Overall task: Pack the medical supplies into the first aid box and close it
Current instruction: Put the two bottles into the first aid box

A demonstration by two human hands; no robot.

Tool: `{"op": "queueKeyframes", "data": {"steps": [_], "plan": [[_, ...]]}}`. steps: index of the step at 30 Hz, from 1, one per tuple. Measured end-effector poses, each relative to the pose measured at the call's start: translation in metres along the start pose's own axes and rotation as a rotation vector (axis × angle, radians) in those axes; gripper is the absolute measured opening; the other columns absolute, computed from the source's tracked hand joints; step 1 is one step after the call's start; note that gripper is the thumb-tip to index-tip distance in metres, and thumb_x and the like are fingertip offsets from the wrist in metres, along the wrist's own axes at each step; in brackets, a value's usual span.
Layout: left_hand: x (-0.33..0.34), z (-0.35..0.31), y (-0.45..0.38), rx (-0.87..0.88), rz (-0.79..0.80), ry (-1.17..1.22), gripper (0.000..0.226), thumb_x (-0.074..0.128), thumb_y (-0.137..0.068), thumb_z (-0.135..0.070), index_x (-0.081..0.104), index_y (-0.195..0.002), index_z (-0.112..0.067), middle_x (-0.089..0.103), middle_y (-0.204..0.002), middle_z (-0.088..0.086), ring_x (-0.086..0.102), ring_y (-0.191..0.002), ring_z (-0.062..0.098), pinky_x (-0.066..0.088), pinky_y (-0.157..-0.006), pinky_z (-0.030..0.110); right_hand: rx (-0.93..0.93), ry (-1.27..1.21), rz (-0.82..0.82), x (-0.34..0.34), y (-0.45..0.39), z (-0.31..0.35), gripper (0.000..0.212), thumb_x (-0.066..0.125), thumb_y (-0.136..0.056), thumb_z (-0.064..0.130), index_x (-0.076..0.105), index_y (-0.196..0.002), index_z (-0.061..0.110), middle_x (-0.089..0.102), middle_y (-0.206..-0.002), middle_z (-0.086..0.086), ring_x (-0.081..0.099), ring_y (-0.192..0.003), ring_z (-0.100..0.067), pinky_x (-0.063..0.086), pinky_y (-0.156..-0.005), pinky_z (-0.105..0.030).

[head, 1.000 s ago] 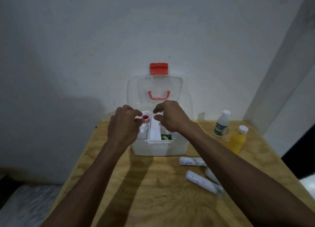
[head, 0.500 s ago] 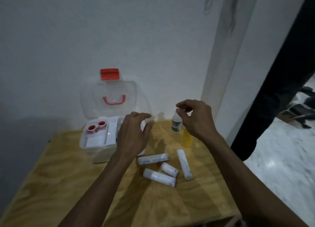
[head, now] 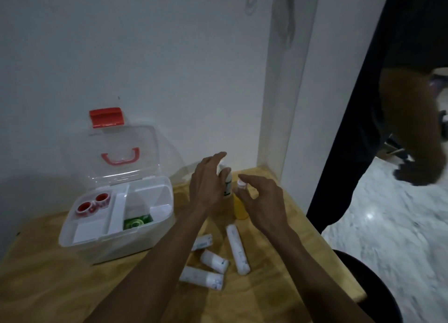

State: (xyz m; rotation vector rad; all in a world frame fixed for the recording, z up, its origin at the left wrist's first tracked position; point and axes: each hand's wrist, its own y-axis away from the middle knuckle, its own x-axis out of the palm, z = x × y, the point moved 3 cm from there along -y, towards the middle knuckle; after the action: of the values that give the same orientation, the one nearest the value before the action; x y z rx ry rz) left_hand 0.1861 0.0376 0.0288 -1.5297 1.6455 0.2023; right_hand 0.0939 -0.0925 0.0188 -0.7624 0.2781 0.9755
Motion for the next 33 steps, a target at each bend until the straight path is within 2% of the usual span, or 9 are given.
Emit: {"op": "queueKeyframes", "data": {"steps": [3, 6, 10, 15, 20, 25, 33], "plan": [[0.006, 0.001, 0.001, 0.0, -0.05, -0.006, 0.033, 0.055, -0.097, -0.03, 0.062, -0.128, -0.023, 0.062, -0.133, 0.003, 0.056, -0.122, 0.025, 0.045, -0.101, 0.039, -0.023, 0.012, -0.071, 0.005, 0.007, -0.005, 0.032, 0.071, -0.088, 0.031, 0.071, -0.118, 0.022, 0.072, -0.111, 0.004, 0.061, -0.103, -0.018, 0.047, -0.08, -0.027], [0.008, 0.002, 0.005, 0.004, -0.11, 0.014, 0.031, 0.055, -0.096, -0.025, 0.065, -0.125, -0.022, 0.066, -0.127, 0.006, 0.061, -0.114, 0.026, 0.05, -0.095, 0.04, -0.078, 0.035, -0.156, 0.009, 0.011, -0.005, 0.029, 0.074, -0.085, 0.027, 0.073, -0.114, 0.021, 0.074, -0.103, 0.004, 0.064, -0.094, -0.018, 0.048, -0.073, -0.025], [0.011, 0.002, 0.005, 0.002, -0.151, 0.032, 0.03, 0.058, -0.095, -0.029, 0.065, -0.123, -0.025, 0.071, -0.116, 0.008, 0.066, -0.102, 0.027, 0.054, -0.084, 0.039, -0.088, 0.035, -0.17, 0.011, 0.011, -0.008, 0.027, 0.073, -0.086, 0.028, 0.073, -0.113, 0.023, 0.074, -0.101, 0.006, 0.065, -0.093, -0.015, 0.052, -0.072, -0.03], [0.016, 0.006, 0.003, -0.024, -0.217, 0.1, 0.026, 0.066, -0.09, -0.033, 0.071, -0.113, -0.025, 0.075, -0.099, 0.005, 0.069, -0.088, 0.026, 0.055, -0.076, 0.042, -0.086, 0.043, -0.185, 0.011, 0.008, -0.01, 0.025, 0.076, -0.084, 0.028, 0.075, -0.108, 0.022, 0.074, -0.097, 0.006, 0.064, -0.091, -0.013, 0.048, -0.07, -0.025], [0.015, 0.006, 0.002, -0.034, -0.235, 0.172, 0.023, 0.068, -0.088, -0.031, 0.074, -0.108, -0.022, 0.076, -0.1, 0.002, 0.069, -0.09, 0.022, 0.055, -0.08, 0.041, -0.103, 0.027, -0.193, 0.01, 0.004, -0.011, 0.024, 0.078, -0.082, 0.024, 0.076, -0.105, 0.02, 0.074, -0.093, 0.004, 0.065, -0.087, -0.015, 0.051, -0.068, -0.029], [-0.001, -0.005, 0.007, -0.013, -0.286, 0.24, 0.023, 0.071, -0.085, -0.031, 0.075, -0.106, -0.022, 0.076, -0.099, -0.003, 0.07, -0.089, 0.014, 0.057, -0.077, 0.041, -0.093, -0.022, -0.218, -0.001, -0.001, -0.005, 0.023, 0.078, -0.081, 0.026, 0.076, -0.102, 0.02, 0.074, -0.09, 0.002, 0.066, -0.083, -0.016, 0.055, -0.069, -0.037], [-0.083, -0.04, 0.018, 0.065, -0.415, 0.309, 0.022, 0.074, -0.084, -0.029, 0.076, -0.104, -0.019, 0.075, -0.099, -0.008, 0.07, -0.087, 0.004, 0.059, -0.075, 0.037, -0.171, -0.134, -0.209, -0.029, -0.019, 0.055, 0.019, 0.077, -0.082, 0.029, 0.076, -0.099, 0.021, 0.075, -0.084, 0.004, 0.068, -0.075, -0.011, 0.057, -0.068, -0.041]]}}
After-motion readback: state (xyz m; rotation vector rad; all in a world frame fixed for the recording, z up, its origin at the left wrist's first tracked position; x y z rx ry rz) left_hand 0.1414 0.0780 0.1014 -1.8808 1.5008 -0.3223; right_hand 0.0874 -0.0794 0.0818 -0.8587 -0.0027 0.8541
